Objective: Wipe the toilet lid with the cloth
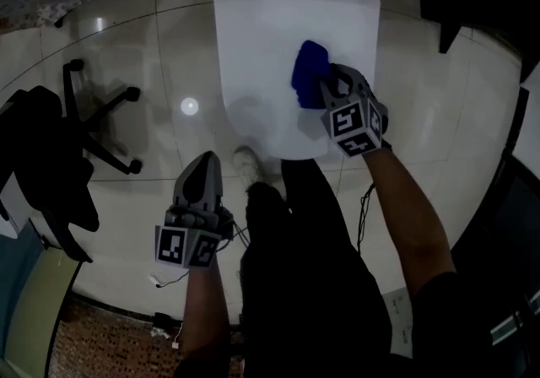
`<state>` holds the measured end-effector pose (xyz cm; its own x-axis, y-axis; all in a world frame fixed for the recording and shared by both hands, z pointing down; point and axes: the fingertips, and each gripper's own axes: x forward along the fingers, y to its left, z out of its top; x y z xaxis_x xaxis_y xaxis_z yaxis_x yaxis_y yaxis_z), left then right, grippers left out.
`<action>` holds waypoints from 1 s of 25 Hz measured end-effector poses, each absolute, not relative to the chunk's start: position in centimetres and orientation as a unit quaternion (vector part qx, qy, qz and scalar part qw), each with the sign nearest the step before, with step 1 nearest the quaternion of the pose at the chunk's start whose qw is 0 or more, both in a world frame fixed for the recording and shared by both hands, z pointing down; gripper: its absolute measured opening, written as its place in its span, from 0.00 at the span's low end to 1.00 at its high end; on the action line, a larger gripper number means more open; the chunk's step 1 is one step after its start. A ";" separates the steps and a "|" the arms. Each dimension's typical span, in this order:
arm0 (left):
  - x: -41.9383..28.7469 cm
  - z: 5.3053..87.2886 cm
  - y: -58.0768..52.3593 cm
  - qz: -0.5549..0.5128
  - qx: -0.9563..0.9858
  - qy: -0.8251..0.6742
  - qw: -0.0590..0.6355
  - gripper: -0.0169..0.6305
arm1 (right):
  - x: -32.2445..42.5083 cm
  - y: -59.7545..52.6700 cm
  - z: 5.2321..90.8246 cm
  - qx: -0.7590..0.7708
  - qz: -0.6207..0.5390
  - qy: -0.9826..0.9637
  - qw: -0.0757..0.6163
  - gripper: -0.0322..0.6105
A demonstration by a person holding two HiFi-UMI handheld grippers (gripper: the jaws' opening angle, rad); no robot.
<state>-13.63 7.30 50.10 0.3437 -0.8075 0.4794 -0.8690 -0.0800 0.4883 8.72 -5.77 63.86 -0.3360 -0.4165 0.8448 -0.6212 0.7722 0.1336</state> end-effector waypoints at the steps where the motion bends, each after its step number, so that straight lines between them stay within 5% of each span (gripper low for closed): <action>1: -13.4 50.1 7.2 0.049 0.738 -0.567 0.363 0.01 | 10.4 -5.6 64.1 0.334 0.118 -0.802 0.480 0.14; 15: -10.2 50.0 5.2 0.054 0.755 -0.542 0.366 0.01 | 25.4 -5.5 65.1 0.477 0.189 -0.697 0.501 0.14; 25: -13.5 49.0 7.6 0.034 0.717 -0.593 0.363 0.01 | 10.6 -3.5 53.9 0.433 0.167 -0.816 0.344 0.14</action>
